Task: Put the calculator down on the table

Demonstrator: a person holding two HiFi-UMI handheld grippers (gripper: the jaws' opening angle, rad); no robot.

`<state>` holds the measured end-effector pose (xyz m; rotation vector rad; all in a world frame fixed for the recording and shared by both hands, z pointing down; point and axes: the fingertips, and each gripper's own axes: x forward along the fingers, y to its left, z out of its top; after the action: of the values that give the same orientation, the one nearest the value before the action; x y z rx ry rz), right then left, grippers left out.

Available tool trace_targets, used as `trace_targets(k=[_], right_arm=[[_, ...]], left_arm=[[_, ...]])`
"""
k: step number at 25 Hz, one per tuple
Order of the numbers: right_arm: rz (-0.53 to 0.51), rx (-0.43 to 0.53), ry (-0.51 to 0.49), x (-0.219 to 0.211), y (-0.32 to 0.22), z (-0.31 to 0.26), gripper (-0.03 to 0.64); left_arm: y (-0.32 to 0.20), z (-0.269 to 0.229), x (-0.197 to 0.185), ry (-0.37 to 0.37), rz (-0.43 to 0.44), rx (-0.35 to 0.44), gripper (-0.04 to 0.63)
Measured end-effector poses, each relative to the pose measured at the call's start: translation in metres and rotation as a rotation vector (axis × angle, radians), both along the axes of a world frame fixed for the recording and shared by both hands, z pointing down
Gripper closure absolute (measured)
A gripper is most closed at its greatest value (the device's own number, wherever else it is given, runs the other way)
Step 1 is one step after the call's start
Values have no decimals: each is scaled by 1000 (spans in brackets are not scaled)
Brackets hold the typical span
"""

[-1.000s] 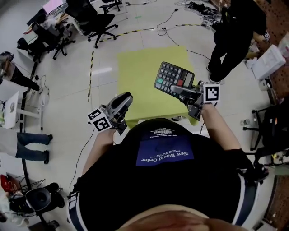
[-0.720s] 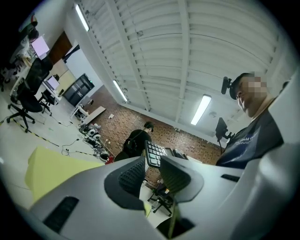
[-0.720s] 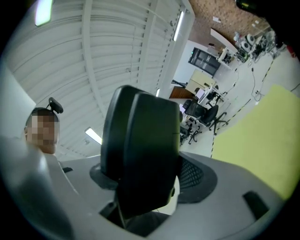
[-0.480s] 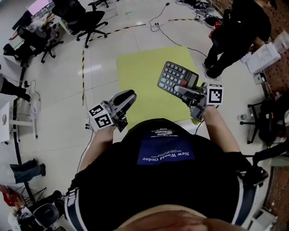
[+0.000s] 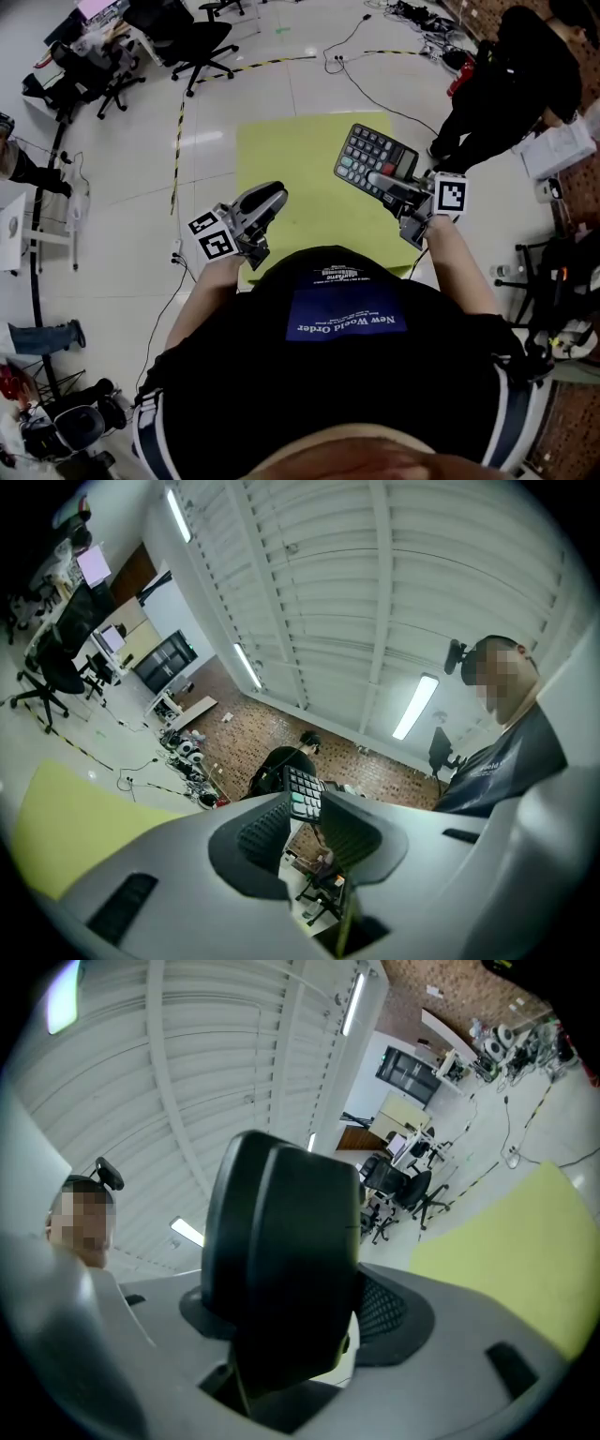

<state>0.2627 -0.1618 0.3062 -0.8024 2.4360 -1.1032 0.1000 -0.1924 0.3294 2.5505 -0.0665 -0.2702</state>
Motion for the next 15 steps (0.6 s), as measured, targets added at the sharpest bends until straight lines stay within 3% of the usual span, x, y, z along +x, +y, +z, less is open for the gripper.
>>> trace_targets(k=[8,12,15], right_arm=[[-95,-8,12,-24,-21,-2,319],[-176,-75,12,-53,-50,15,319],[-267,-150,12,-100,-78,48,319]], left_arm=[[-8,4,-23,-12,-83,1,488],[-20,21,-52,-32,-161,-46,489],[-29,50,-93,-64,-236,-110,489]])
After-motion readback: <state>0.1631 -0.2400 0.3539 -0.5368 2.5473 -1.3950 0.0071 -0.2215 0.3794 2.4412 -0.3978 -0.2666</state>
